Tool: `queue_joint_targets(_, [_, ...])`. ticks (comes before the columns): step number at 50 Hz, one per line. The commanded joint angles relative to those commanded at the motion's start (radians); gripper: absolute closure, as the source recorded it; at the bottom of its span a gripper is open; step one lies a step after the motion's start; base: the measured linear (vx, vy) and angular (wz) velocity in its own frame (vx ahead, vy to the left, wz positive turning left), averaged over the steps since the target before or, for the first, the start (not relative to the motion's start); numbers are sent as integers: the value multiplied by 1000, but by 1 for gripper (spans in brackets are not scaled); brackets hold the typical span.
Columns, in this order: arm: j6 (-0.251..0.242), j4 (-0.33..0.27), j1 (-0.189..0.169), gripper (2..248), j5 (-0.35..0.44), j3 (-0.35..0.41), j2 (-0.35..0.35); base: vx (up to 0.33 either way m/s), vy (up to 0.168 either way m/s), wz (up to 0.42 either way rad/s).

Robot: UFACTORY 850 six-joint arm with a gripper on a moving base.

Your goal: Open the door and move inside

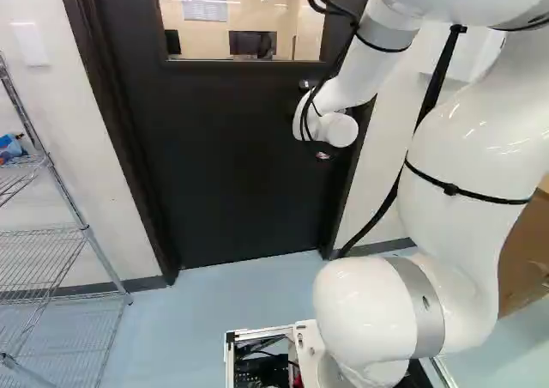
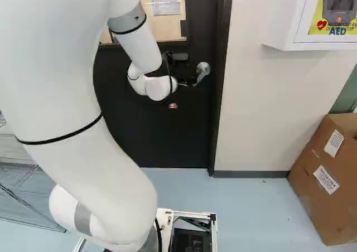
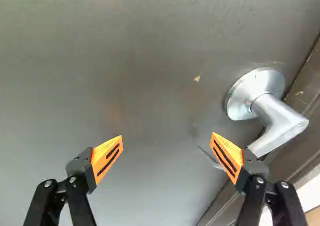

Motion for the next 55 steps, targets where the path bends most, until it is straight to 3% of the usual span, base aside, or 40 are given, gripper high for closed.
queue_joint_targets(33, [0, 7, 0, 3, 0, 1, -68, 0, 0, 0])
queue_joint_targets(55, [0, 168, 3, 3, 0, -22, -91, 0, 0, 0])
